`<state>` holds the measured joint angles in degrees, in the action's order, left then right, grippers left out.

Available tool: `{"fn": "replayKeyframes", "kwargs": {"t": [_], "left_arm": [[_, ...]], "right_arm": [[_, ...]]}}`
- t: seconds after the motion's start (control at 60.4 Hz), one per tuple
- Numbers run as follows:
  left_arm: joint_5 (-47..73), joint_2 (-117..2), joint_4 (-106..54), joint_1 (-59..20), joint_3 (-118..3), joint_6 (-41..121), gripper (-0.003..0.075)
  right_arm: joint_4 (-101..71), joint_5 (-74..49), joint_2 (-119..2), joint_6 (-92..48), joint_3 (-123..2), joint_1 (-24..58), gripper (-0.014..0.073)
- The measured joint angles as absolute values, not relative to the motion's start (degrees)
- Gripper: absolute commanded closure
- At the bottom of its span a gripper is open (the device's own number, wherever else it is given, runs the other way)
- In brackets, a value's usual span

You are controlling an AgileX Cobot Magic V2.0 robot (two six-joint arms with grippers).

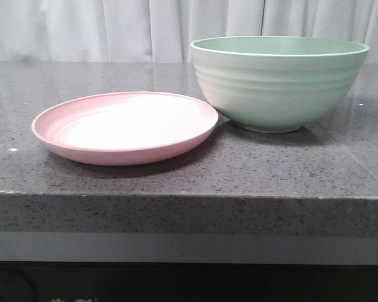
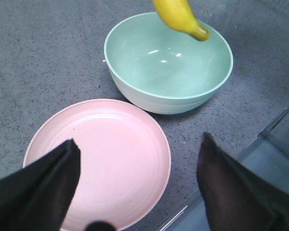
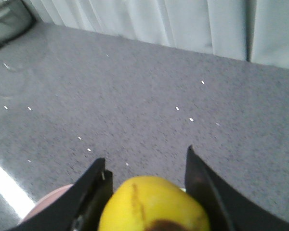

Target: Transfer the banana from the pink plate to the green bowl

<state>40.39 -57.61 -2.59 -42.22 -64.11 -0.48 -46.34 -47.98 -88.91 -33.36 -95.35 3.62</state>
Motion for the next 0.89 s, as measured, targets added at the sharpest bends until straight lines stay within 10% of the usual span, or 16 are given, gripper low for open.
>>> {"fn": "replayKeyframes", "kwargs": {"t": [0.546, 0.894], "left_arm": [[40.4, -57.7, -2.5, -42.2, -64.1, -0.6, 0.0215], [40.5, -57.7, -2.5, -42.2, -64.1, -0.7, 0.0215]], "right_arm": [[-31.0, -49.8, -103.8, -30.4, -95.6, 10.4, 0.0487], [-30.8, -49.0, -104.2, -30.3, -95.6, 10.4, 0.0132]]}}
